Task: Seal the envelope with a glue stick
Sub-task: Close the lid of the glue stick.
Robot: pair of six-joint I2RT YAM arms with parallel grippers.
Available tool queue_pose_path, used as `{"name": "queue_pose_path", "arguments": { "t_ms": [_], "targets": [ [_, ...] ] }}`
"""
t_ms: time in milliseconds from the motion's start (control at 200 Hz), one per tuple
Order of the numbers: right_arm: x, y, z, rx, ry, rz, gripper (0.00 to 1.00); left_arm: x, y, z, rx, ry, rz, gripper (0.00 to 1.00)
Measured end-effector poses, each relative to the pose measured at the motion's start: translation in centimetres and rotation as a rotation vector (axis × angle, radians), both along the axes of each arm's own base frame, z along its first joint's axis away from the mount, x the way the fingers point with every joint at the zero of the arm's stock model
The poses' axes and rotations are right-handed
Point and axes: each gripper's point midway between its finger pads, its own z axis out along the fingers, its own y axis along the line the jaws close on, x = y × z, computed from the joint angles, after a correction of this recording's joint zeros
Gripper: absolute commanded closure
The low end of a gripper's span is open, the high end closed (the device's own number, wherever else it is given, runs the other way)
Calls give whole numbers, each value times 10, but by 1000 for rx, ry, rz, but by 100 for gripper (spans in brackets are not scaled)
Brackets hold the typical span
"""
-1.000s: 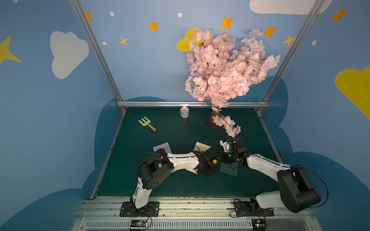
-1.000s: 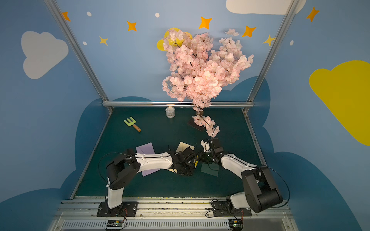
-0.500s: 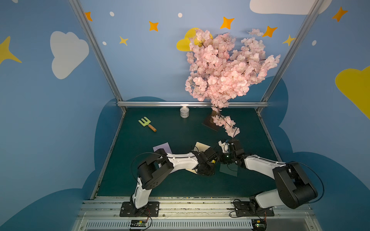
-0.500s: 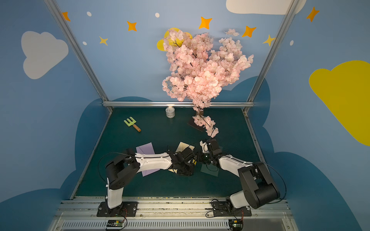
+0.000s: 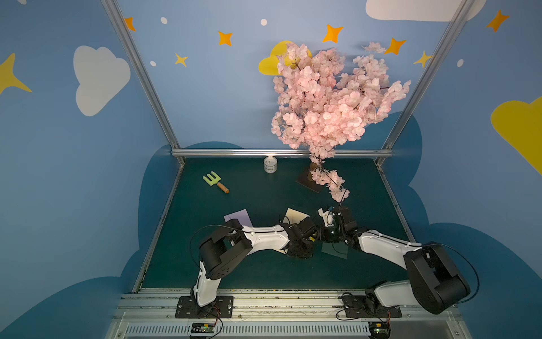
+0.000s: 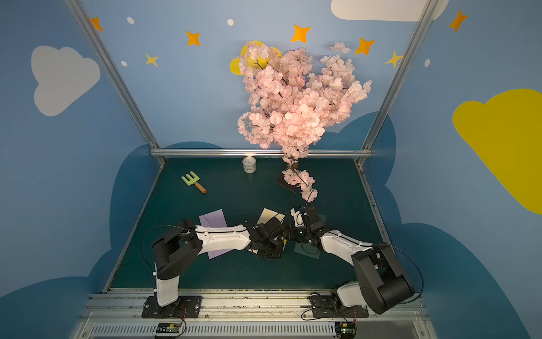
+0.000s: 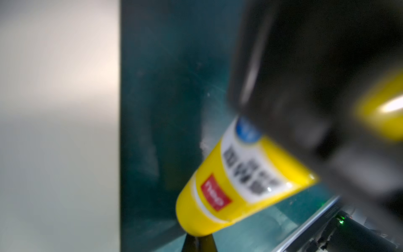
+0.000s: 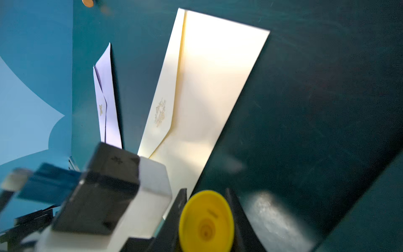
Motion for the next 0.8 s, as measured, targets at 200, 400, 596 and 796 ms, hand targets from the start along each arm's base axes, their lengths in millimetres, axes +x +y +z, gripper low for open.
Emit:
{"name": "queue_pose_path", "arguments": {
  "t_ms": [200,400,596,796],
  "targets": [
    [-2,2,1,-12,-48,-8,100,0,2,-1,8,-6,-10,95],
    [-3,3,3,-18,-66,-11,100,0,2,-1,11,-8,-9,95],
    [-12,1,10,-43,-135,-20,100,-1,4,0,20,-6,-9,93],
    [-44,-13,13,-58,-208,5,100,7,14,2,28,-41,18,88]
  ]
}}
